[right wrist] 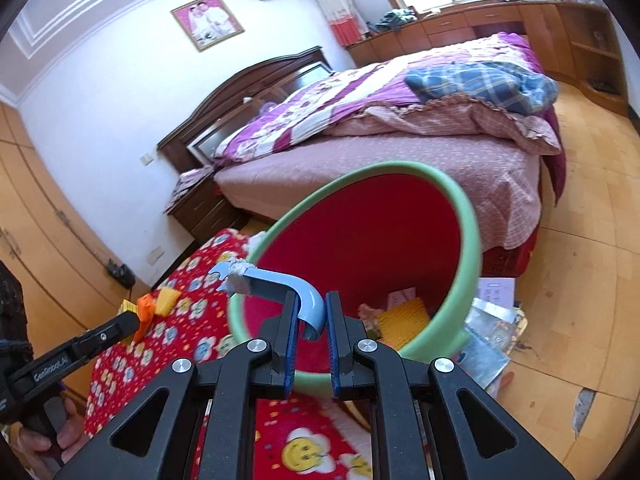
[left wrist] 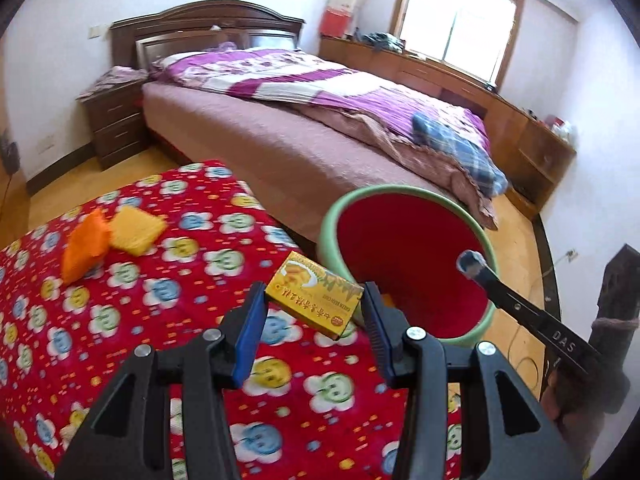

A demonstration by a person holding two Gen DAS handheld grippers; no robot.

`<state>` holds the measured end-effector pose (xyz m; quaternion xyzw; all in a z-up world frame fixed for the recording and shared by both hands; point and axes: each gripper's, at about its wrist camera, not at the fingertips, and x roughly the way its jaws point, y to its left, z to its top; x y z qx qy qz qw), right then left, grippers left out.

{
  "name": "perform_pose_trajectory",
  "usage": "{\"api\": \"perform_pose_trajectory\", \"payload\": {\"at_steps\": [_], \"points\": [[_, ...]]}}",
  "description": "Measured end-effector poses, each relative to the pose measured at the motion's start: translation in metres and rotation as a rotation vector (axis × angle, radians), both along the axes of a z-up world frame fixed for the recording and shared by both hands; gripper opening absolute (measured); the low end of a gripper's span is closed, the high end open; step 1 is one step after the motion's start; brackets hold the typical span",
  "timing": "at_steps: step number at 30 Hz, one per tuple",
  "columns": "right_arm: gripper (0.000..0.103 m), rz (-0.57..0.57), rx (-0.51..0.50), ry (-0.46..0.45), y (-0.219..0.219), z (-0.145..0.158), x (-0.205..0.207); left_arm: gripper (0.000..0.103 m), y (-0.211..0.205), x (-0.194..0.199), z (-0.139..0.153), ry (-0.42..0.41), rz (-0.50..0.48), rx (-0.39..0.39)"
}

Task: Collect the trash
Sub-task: 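Carry the yellow box and blue hook over the red bucket with both tools, then open both tools to drop the box and hook into the bucket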

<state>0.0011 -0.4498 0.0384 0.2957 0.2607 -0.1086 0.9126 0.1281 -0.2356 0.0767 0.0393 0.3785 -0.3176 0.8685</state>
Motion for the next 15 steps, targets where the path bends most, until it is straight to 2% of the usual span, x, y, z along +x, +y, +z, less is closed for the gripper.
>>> {"api": "perform_pose_trajectory", "payload": {"at_steps": [8, 15], "points": [[0.013, -0.040, 0.005, 0.028, -0.019, -0.012, 0.003, 0.048, -0.046, 0.000, -0.015, 0.025, -0.097, 0.019], [0.016, -0.042, 0.002, 0.047, -0.025, -0.019, 0.007, 0.050, -0.066, 0.004, -0.027, 0.073, -0.172, 0.012]]}}
